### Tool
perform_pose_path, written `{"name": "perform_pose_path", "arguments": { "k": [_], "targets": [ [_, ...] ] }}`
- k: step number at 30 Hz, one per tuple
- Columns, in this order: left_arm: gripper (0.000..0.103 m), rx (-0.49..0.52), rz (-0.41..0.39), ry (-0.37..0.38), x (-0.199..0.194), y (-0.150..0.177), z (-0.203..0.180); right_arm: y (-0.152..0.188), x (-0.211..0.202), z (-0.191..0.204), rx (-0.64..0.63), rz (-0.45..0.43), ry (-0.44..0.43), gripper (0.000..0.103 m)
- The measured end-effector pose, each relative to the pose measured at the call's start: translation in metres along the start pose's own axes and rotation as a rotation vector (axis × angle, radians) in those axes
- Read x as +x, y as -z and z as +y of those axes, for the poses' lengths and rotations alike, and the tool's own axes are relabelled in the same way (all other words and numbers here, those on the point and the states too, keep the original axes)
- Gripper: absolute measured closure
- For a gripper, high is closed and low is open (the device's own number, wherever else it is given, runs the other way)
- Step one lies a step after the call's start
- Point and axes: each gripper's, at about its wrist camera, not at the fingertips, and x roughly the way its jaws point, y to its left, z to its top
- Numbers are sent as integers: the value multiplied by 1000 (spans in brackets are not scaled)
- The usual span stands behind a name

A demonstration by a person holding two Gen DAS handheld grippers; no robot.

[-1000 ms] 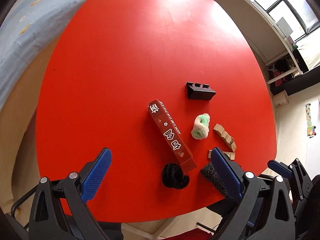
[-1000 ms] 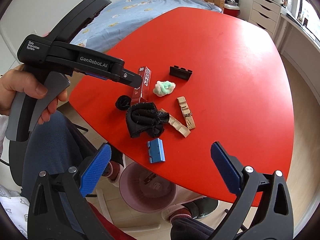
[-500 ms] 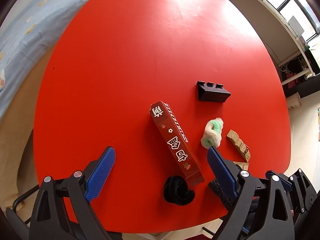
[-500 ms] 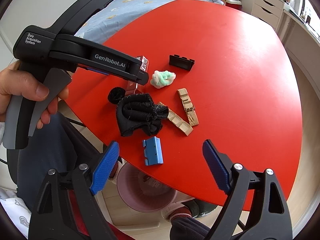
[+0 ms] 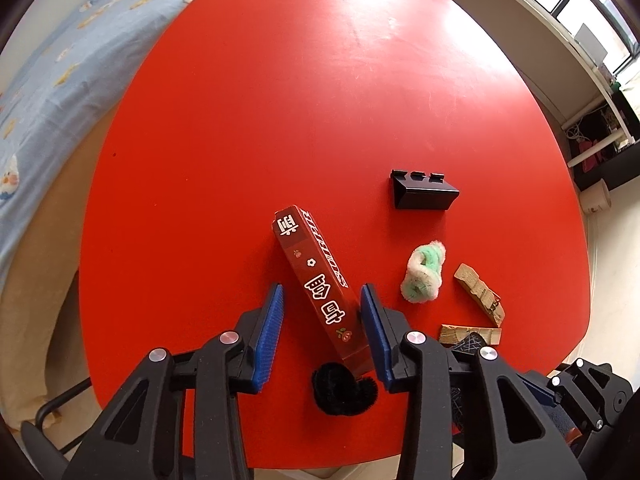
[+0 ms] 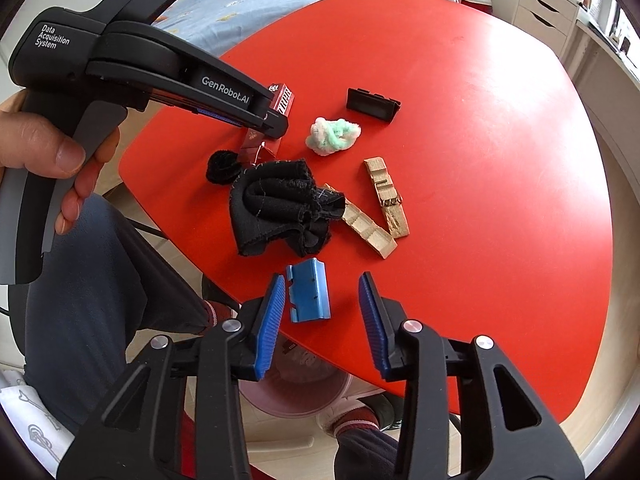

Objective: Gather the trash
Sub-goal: 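Grasp the blue block with the right tool while the left tool grasps the second red box, then carry the blue block with the right tool while the left tool carries the red box to the bin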

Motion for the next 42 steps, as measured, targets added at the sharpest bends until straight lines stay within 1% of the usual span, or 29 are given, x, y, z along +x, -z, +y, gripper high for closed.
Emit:
{"name": "perform_pose_path", "arguments": {
  "k": [1,3,5,6,9,12,20,30,42],
  "targets": [
    [73,1,-3,4,0,-1,0,0,1,0,0,2,-2,72],
    [78,6,-7,16,0,-2,3,0,1,0,3,-1,-10,75],
    [81,14,-12,31,0,-2,3,-1,1,0,5,-5,-10,84],
    [82,13,-15,44,1,-3,5,-1,0,0,8,-6,-11,86],
    [85,18,-29,71,4,-6,7,-2,0,-1,16,-7,-13,86],
    [87,22,-46,81,2,-5,8,-2,-2,-4,26,-10,-9,86],
    [87,56,-108,93,-15,5,12,-2,-8,-8,45,-26,1,86],
    [87,137,-194,85,-45,15,13,0,-24,-9,64,-68,16,86],
    [87,259,-272,92,-85,47,-2,3,-55,-6,90,-134,30,86]
  ]
}}
